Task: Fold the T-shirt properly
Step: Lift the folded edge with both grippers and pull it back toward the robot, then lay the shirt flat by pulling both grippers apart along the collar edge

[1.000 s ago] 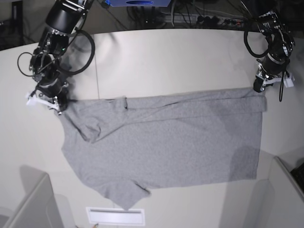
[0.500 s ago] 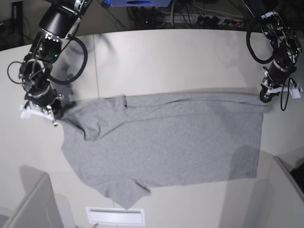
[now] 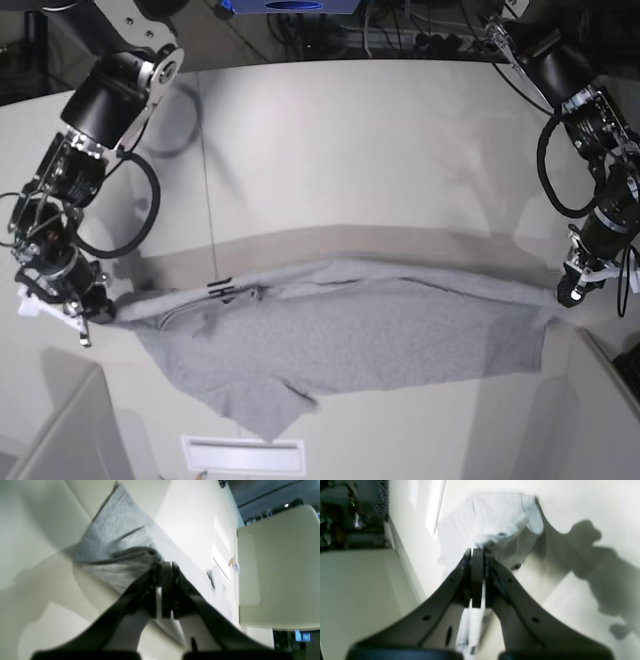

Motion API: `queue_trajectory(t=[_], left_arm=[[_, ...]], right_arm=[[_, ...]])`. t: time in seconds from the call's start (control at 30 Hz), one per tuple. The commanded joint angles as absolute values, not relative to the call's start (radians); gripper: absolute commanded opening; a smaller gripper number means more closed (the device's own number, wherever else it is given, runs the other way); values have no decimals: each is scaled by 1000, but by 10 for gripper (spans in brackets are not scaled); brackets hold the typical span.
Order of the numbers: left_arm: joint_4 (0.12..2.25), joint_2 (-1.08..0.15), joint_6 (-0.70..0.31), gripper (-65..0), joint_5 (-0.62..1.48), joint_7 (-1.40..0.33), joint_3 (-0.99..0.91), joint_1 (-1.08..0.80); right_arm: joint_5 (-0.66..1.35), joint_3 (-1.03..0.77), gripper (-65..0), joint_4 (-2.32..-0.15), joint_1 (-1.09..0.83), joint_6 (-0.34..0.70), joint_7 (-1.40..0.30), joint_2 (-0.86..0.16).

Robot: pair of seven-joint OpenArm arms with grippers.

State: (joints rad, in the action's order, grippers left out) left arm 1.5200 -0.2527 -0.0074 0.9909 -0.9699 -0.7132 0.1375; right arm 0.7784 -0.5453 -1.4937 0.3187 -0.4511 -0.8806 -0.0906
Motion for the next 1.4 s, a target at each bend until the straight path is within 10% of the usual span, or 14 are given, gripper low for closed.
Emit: queue_trajectory(t=[0.0, 0.27, 1.37], left_arm=[[1521, -278, -16, -650, 1004, -951, -719, 177], [1429, -325, -16, -650, 1007, -957, -662, 280], [1722, -325, -22, -650, 1004, -949, -670, -461]], right_arm=[[788, -545, -650, -1481, 361, -443, -871, -117], [788, -545, -650, -1368, 484, -443, -891, -154], [792, -553, -650, -1735, -248, -435, -832, -82]])
